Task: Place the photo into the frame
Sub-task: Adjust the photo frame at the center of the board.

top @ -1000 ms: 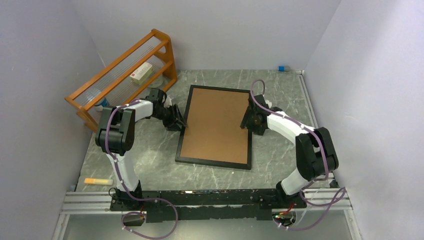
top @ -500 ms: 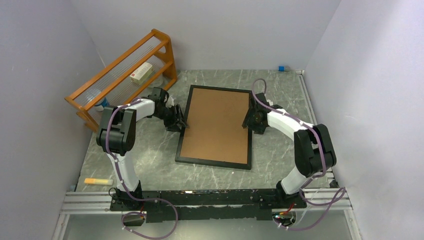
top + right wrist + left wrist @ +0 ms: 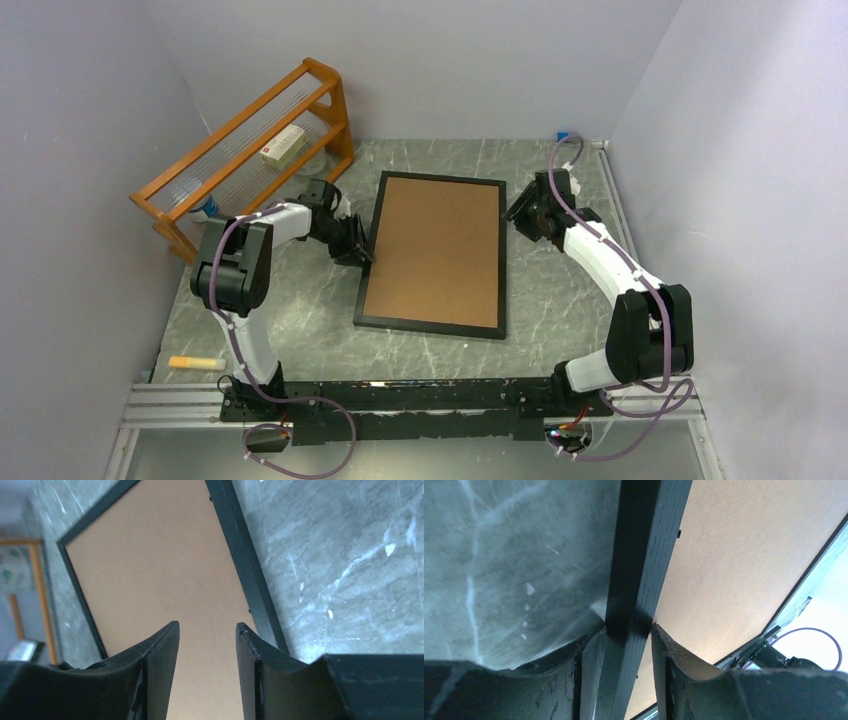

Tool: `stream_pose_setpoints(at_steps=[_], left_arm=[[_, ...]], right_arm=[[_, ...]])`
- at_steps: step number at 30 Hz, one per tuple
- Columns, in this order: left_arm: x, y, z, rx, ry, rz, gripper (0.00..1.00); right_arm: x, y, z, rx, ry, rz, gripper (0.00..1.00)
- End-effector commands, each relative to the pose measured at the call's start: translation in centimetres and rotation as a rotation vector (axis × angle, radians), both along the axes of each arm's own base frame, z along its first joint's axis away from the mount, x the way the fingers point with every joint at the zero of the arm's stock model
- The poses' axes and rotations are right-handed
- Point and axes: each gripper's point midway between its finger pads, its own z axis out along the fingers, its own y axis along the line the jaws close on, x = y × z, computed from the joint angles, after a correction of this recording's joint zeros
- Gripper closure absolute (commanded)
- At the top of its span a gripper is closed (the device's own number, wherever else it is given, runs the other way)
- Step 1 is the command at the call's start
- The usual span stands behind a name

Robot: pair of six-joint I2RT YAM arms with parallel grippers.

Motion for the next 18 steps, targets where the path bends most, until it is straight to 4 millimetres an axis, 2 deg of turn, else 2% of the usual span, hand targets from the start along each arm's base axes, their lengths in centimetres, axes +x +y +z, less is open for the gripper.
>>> stream_pose_setpoints(at_steps=[1, 3, 8, 11, 15, 18], left_arm=[[-4.6, -1.0, -2.1, 0.028, 0.081, -0.101, 0.56], [-5.4, -1.8, -1.9, 0.025, 0.066, -0.137, 0.59], [-6.5, -3.8, -1.1, -0.06, 0.016, -0.191, 0.6], [-6.0, -4.2, 0.5, -0.087, -0.038, -0.207, 0.5], [-3.6, -3.6, 3.5, -0.054, -0.132, -0.189, 0.34], [-2.4, -3.0, 5.3, -0.062, -0.181, -0.16, 0.29]], right_arm=[[2.9, 0.9, 2.4, 0.116, -0.103, -0.02, 0.54], [3.8, 1.8, 2.7, 0.14, -0.116, 0.022, 0.59], [4.6, 5.1, 1.6, 0.237, -0.113, 0.153, 0.65], [4.1, 8.0, 0.6, 0.294, -0.083, 0.247, 0.66], [3.2, 10.9, 0.4, 0.363, -0.049, 0.294, 0.67], [2.5, 12.9, 0.2, 0.411, -0.036, 0.327, 0.67]])
